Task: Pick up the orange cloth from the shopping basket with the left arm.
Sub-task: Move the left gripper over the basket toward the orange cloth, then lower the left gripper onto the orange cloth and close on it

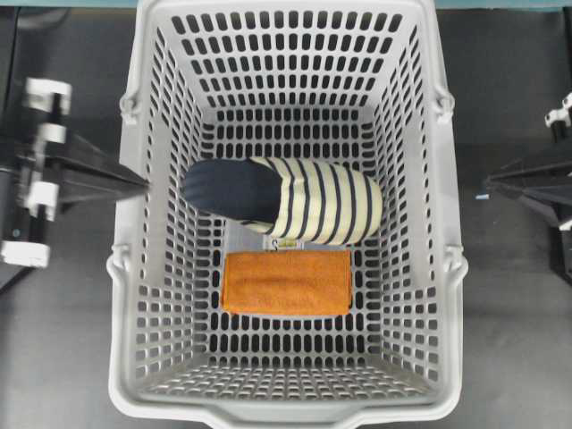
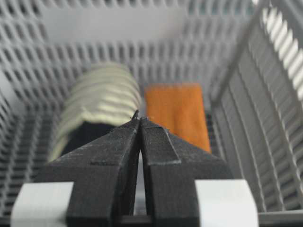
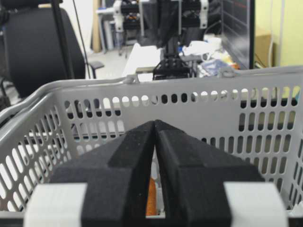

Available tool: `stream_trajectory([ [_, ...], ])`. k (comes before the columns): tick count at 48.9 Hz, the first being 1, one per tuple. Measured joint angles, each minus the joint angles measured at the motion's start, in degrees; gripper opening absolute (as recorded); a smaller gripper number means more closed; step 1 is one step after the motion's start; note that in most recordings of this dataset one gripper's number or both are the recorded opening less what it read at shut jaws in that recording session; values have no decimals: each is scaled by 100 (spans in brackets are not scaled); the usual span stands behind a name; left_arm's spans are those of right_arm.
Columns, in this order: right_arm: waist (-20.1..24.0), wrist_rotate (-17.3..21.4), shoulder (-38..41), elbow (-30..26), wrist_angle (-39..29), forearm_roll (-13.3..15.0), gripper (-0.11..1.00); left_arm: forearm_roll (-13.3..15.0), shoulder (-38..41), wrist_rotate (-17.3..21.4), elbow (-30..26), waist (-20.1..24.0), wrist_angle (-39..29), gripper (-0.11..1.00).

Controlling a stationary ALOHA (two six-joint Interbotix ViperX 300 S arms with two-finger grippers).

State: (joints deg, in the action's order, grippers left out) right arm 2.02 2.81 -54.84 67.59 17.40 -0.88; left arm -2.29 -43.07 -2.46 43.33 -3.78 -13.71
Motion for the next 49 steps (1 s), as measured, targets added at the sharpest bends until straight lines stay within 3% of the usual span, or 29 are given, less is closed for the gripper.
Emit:
stream_trajectory([
  [23,35,0,0,0,79,-9,0,0,3120,26,-3050,-290,-3111,0],
  [35,35,9,0,0,88,-9,0,0,4263,35,-3999,-325,-4104,4],
  [37,35,9,0,0,88,-9,0,0,4386,9,-4078,-334,-4122,10],
  [49,35,0,0,0,79,-9,0,0,4764,-9,-4175,-483,-3850,79],
])
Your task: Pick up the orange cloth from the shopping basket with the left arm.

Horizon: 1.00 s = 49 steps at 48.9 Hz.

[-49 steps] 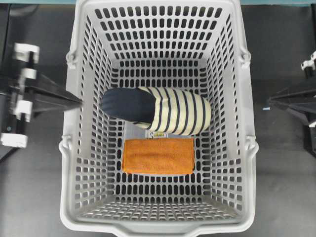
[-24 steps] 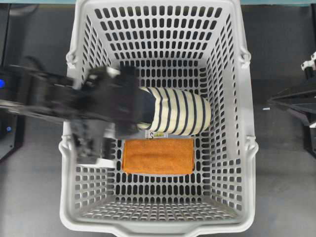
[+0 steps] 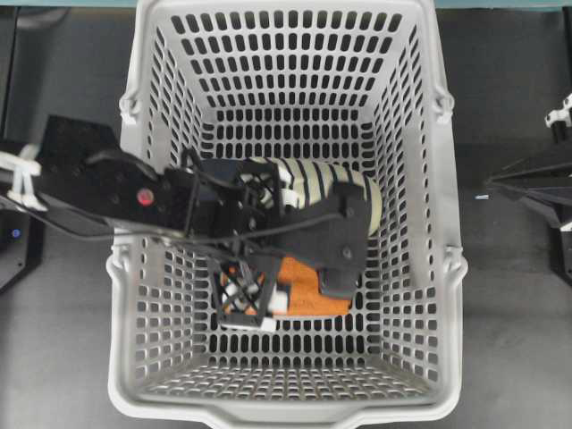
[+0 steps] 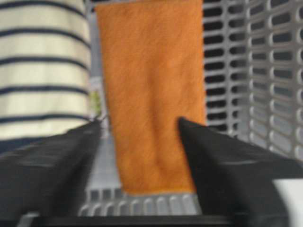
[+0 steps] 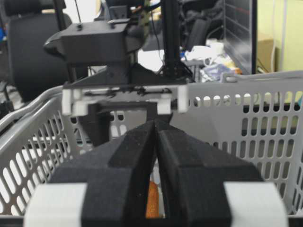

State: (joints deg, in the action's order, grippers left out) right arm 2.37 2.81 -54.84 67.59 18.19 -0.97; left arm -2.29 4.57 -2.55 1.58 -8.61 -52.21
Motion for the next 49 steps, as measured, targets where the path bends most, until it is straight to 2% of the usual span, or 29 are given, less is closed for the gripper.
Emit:
stream_trajectory([
  [3,0,9,-18,0,9,0,0,-9,62,-18,0,-44,62,88],
  [5,0,9,-18,0,0,0,0,-9,105,-53,-9,-70,79,91],
  [17,0,9,-18,9,0,0,0,0,378,-334,123,-123,272,89],
  [32,0,9,-18,18,-9,0,0,-9,598,-369,765,-114,773,89],
  [44,0,9,-18,26,-9,0,0,-9,598,-369,888,-114,1028,88],
  [49,0,9,-18,18,-9,0,0,-9,589,-352,888,-105,1037,83],
])
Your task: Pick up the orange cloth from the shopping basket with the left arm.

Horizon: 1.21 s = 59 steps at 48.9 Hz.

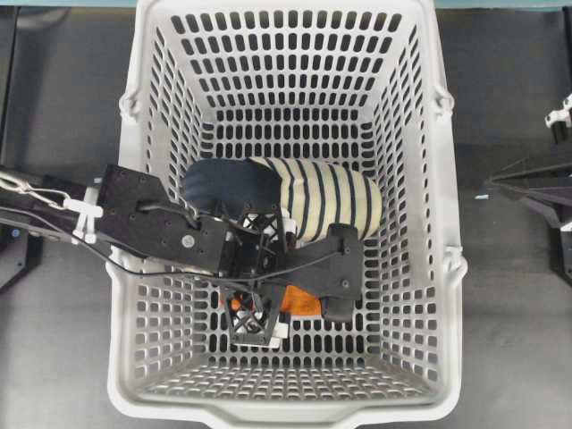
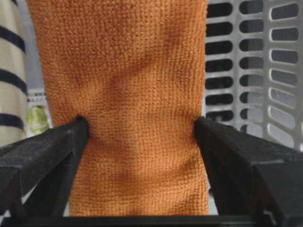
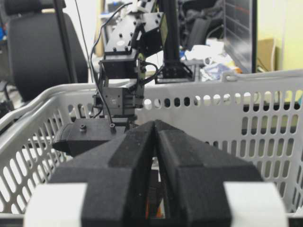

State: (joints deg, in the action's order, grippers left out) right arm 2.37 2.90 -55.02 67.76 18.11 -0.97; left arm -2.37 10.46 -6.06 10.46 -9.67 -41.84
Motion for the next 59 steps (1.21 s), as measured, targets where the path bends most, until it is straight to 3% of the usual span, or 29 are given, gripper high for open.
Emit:
stream_trajectory([
  [4,0,0,0,0,0,0,0,0,0,70,0,0,0,69],
  [12,0,-9,0,0,0,0,0,0,0,97,0,0,-9,25],
  [15,0,-9,0,9,0,-9,0,0,0,97,-18,9,-18,15],
  [24,0,0,0,9,0,0,0,0,-97,132,-132,70,-193,15],
  [31,0,-9,0,9,0,-9,0,0,-316,114,-580,132,-615,15],
  [59,0,-9,-18,26,0,-9,0,0,-536,132,-3516,123,-3480,15],
])
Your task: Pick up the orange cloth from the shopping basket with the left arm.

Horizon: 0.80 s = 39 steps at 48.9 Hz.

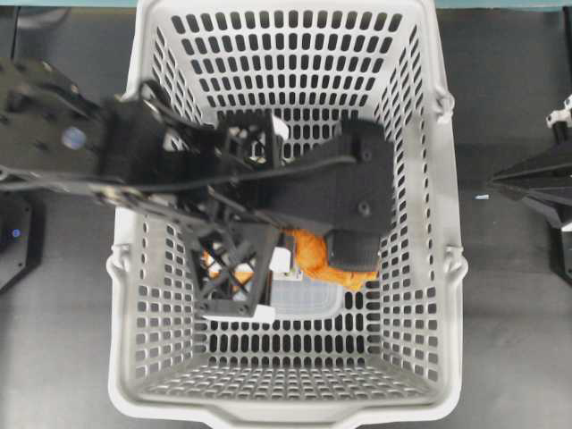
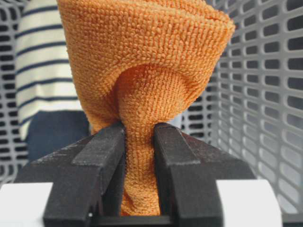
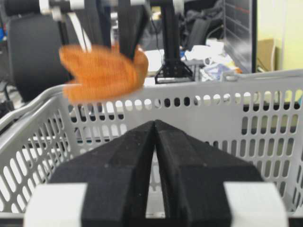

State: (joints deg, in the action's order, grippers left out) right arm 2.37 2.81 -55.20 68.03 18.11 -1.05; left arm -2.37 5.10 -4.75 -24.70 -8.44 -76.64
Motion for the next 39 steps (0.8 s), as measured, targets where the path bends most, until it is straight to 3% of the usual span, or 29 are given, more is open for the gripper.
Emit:
stream_trajectory([
  [15,9,0,0,9,9,0,0,0,387,9,-940,0,-984,15],
  [39,0,9,0,9,9,-9,0,0,431,9,-1072,26,-1125,15],
])
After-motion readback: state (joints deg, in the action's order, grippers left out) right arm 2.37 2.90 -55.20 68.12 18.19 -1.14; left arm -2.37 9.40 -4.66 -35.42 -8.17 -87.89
